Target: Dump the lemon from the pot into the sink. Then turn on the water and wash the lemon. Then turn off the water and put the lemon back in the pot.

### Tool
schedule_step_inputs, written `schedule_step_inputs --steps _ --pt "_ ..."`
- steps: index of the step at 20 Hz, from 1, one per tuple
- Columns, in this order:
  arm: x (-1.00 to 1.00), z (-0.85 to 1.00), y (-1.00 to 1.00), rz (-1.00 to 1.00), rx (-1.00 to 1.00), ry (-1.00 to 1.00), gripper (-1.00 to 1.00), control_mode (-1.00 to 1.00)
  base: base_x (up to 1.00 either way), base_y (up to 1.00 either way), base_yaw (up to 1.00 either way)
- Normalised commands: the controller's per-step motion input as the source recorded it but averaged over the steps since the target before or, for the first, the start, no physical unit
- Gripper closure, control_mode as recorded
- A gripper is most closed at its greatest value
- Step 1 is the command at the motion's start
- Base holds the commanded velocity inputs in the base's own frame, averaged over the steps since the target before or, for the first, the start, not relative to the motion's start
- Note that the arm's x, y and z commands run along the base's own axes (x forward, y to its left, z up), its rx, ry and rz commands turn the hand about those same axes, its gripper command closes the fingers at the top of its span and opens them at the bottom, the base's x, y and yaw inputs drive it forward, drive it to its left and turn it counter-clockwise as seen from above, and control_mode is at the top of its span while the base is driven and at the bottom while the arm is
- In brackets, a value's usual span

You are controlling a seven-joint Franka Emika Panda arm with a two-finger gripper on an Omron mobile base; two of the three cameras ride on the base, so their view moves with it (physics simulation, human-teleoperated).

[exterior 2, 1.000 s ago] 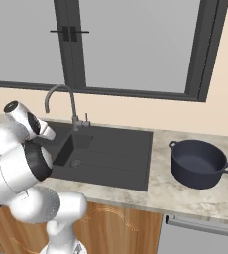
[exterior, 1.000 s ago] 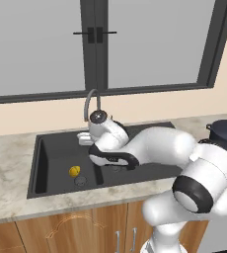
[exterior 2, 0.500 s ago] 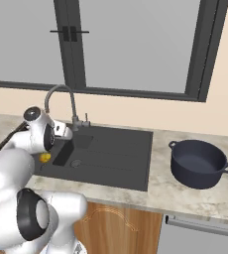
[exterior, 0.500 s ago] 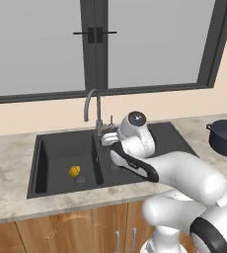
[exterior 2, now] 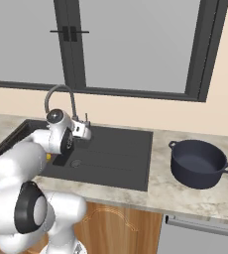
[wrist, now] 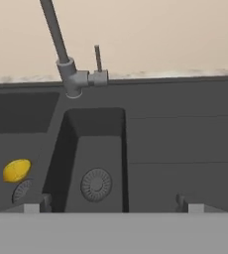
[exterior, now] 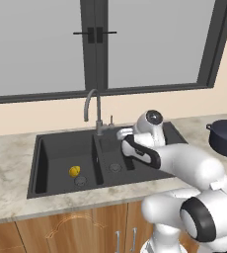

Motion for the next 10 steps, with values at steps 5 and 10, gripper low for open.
schedule_step_inputs --steps 5,10 --pt "0.12 0.47 0.0 -0.17 -0.07 -0.01 -1.0 -1.0 0.0 0.0 0.0" --pt "0.38 0.11 -0.11 0.01 0.0 -0.02 -1.0 -1.0 0.0 0.0 0.0"
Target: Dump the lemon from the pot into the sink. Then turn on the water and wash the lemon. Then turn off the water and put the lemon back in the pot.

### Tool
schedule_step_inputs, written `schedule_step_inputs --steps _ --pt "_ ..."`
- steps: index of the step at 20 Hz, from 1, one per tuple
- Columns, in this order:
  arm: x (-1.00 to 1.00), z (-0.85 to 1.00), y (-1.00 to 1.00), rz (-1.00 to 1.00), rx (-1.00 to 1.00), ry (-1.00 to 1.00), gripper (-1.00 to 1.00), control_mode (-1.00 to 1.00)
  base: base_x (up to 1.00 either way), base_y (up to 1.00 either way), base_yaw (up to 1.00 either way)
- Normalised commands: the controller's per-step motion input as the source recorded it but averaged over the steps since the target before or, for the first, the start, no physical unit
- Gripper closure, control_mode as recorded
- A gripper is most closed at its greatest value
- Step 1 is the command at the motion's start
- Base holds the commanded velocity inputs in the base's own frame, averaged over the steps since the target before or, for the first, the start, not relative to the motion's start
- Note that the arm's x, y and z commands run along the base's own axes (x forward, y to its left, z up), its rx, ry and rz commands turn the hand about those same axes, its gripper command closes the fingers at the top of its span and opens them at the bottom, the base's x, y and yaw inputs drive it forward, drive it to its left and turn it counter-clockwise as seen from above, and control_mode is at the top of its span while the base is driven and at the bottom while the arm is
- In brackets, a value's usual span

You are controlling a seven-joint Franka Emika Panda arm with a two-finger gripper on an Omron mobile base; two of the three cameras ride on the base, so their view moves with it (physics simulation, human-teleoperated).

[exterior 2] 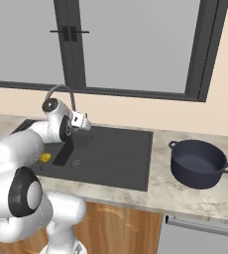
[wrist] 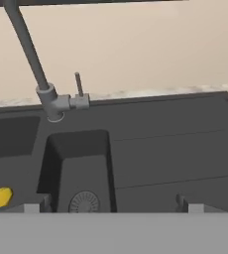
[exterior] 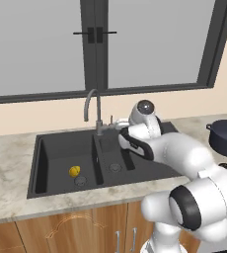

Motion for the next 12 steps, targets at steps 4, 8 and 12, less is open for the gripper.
schedule_step_inputs --steps 4,8,12 --pt "0.35 0.0 -0.01 0.02 0.0 0.1 -1.0 -1.0 0.0 0.0 0.0" --pt "0.23 0.09 -0.03 0.12 0.07 0.0 -1.0 -1.0 0.0 0.0 0.0" --pt "0.14 0.0 0.12 0.02 0.01 -0.01 -1.0 -1.0 0.0 0.0 0.0"
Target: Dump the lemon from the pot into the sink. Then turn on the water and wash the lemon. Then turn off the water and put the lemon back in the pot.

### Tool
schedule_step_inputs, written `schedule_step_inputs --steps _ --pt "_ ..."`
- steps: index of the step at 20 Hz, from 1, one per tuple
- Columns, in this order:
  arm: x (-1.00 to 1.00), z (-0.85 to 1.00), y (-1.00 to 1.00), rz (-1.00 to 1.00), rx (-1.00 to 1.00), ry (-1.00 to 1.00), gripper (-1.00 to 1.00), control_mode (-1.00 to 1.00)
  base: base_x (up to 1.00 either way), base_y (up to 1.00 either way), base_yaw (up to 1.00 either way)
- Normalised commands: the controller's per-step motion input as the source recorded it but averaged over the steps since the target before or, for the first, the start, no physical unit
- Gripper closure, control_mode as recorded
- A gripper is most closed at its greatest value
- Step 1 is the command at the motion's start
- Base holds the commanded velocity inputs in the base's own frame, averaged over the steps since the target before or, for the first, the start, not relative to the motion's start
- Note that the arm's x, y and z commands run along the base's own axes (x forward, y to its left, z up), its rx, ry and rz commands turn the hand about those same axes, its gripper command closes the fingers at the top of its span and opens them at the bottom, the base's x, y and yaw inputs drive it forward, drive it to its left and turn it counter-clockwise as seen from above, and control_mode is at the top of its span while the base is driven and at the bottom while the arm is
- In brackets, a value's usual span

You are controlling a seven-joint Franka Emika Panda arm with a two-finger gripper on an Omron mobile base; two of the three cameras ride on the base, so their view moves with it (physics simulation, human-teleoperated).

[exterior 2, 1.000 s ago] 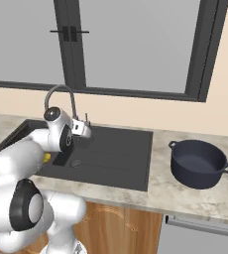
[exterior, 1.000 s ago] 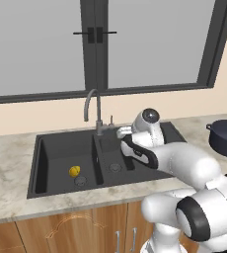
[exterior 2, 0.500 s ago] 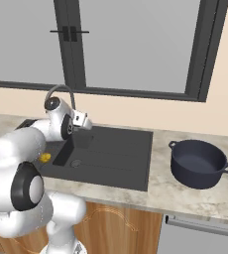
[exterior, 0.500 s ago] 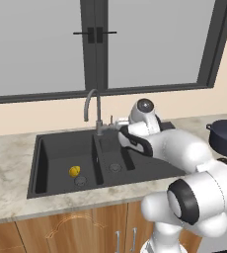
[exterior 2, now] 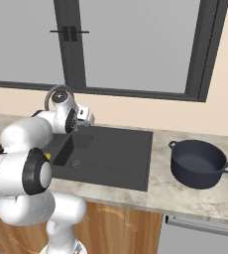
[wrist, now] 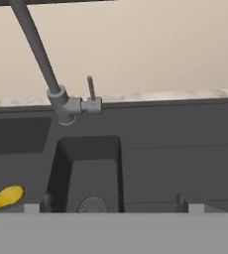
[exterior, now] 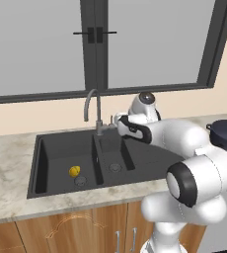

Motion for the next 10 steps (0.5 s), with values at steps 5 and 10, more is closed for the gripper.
schedule_step_inputs --steps 5,10 --pt "0.21 0.0 0.35 0.0 0.0 -0.07 -1.0 -1.0 0.0 0.0 0.0" --pt "0.41 0.0 0.14 0.0 0.0 -0.1 -1.0 -1.0 0.0 0.0 0.0"
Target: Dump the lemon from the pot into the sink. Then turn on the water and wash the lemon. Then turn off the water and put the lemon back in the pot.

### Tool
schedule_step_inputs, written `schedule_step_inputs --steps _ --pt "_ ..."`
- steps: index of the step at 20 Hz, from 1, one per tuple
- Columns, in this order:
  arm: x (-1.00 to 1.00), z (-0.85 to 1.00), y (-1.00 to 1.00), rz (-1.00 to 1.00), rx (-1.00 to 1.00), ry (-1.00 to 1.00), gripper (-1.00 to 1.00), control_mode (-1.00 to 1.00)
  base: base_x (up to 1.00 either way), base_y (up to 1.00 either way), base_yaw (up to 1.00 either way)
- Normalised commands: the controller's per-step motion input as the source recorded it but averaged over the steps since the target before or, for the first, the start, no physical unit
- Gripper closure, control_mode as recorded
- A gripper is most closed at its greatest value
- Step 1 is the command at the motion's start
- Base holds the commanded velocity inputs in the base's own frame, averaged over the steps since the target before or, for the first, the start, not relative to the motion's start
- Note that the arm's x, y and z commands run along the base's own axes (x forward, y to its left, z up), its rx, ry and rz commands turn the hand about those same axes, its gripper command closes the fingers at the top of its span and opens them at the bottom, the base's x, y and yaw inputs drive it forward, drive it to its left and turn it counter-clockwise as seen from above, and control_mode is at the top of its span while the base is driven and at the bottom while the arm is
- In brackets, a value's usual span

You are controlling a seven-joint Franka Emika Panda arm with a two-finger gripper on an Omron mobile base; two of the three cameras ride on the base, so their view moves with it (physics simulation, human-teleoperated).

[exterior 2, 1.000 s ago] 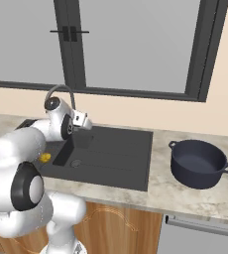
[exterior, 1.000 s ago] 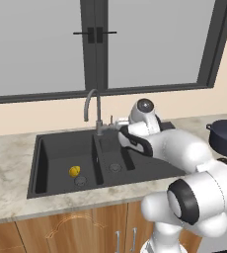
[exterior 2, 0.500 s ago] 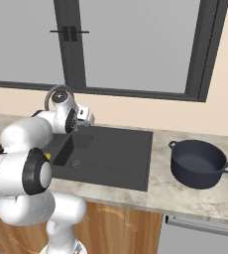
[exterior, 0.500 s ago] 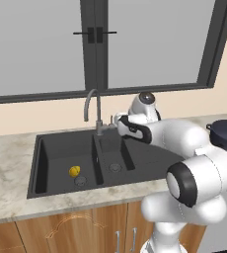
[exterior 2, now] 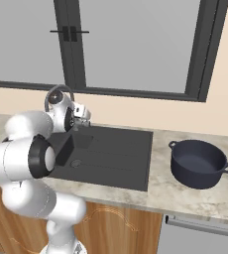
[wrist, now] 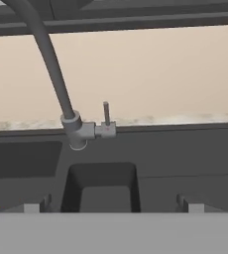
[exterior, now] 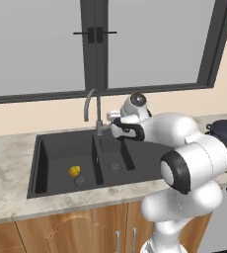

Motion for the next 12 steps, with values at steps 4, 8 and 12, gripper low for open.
schedule_step_inputs --steps 4,8,12 --pt "0.34 0.0 -0.02 0.0 0.0 -0.08 -1.0 -1.0 0.0 0.0 0.0" --pt "0.04 -0.09 -0.08 0.0 0.0 0.0 -1.0 -1.0 0.0 0.0 0.0" --pt "0.25 -0.13 0.0 0.0 0.0 0.0 -1.0 -1.0 0.0 0.0 0.0"
